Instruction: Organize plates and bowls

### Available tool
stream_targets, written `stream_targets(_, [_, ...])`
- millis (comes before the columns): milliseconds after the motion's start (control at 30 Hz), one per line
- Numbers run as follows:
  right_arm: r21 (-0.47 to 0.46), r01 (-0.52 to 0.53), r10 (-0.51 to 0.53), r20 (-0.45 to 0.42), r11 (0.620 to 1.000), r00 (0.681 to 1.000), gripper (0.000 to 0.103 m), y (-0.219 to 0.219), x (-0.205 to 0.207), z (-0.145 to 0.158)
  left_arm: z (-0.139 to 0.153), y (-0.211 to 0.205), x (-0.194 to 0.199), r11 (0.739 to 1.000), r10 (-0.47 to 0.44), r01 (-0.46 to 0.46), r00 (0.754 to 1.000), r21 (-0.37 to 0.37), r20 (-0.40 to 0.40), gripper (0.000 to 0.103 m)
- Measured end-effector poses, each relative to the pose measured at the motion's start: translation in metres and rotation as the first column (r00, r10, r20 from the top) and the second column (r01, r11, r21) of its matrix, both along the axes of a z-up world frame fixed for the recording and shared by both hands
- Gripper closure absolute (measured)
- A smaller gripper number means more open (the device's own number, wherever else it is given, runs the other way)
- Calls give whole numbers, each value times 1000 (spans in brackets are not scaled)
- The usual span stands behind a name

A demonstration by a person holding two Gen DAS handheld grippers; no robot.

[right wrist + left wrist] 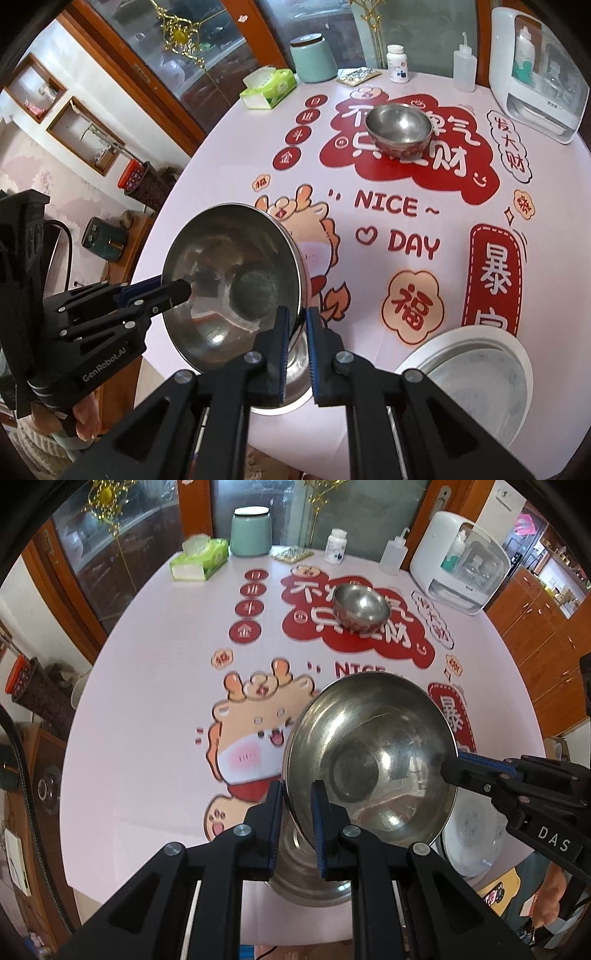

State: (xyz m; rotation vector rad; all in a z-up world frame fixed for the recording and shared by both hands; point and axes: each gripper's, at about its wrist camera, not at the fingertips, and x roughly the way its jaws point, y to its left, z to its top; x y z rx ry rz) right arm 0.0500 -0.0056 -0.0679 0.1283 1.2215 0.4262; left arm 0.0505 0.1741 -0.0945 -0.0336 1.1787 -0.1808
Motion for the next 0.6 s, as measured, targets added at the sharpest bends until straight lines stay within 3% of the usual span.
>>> stream_targets(600, [-58, -68, 59, -144, 996, 988, 94, 17, -24, -72, -81, 6, -24, 999, 41, -37, 986, 24, -164, 91])
